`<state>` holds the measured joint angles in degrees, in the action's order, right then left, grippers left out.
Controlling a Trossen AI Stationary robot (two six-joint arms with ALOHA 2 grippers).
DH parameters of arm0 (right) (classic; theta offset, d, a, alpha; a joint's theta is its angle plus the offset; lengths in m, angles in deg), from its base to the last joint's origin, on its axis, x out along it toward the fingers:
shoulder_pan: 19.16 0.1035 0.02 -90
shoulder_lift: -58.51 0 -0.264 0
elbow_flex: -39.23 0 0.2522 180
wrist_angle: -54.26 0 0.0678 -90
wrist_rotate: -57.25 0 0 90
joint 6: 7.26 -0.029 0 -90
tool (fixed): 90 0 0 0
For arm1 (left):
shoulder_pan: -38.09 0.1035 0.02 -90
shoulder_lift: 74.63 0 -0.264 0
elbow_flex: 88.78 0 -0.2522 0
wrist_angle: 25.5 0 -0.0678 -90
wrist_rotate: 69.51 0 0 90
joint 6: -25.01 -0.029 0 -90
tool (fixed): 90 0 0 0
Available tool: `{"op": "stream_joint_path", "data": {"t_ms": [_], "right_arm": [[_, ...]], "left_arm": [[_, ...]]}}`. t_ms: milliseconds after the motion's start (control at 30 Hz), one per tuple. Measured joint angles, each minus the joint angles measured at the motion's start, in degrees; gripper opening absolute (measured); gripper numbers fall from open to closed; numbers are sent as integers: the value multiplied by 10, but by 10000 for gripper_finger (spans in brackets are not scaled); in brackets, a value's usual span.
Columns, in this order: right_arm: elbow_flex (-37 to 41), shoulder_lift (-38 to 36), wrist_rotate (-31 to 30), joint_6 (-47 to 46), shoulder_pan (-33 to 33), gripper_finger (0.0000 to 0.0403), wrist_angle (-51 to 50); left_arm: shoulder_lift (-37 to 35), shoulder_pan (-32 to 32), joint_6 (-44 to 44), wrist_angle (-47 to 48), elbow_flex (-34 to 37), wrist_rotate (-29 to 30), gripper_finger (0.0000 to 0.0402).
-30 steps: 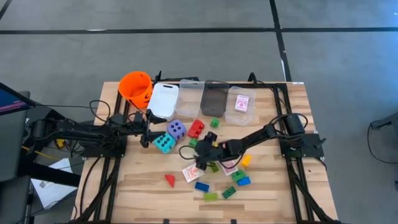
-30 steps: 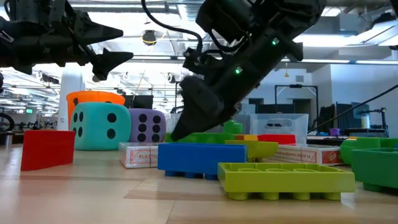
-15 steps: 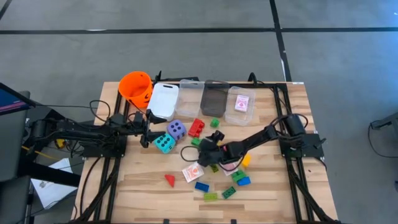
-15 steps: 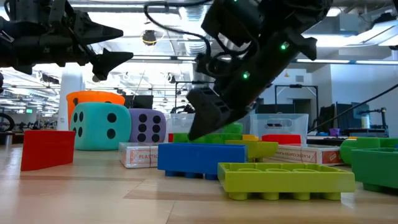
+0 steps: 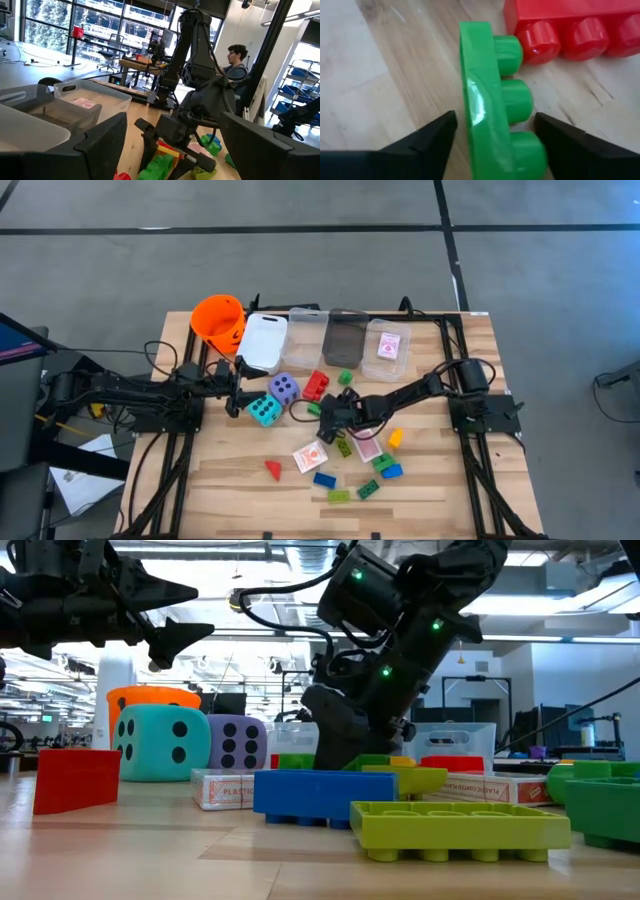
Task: Pick & Place Toys
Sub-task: Put the large middle green game piece into the black bin
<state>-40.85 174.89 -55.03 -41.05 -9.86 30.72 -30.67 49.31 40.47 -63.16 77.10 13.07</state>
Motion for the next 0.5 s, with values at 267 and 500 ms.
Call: {"op": "stream_joint_path", "data": {"t_ms": [267, 500], "right_arm": [[1, -1, -6, 36, 9, 162, 13], [-4, -59, -94, 41, 38, 162, -15]], "left_arm": [[0, 0, 0, 1, 0, 0, 310], [0, 0, 0, 3, 0, 0, 310]]}}
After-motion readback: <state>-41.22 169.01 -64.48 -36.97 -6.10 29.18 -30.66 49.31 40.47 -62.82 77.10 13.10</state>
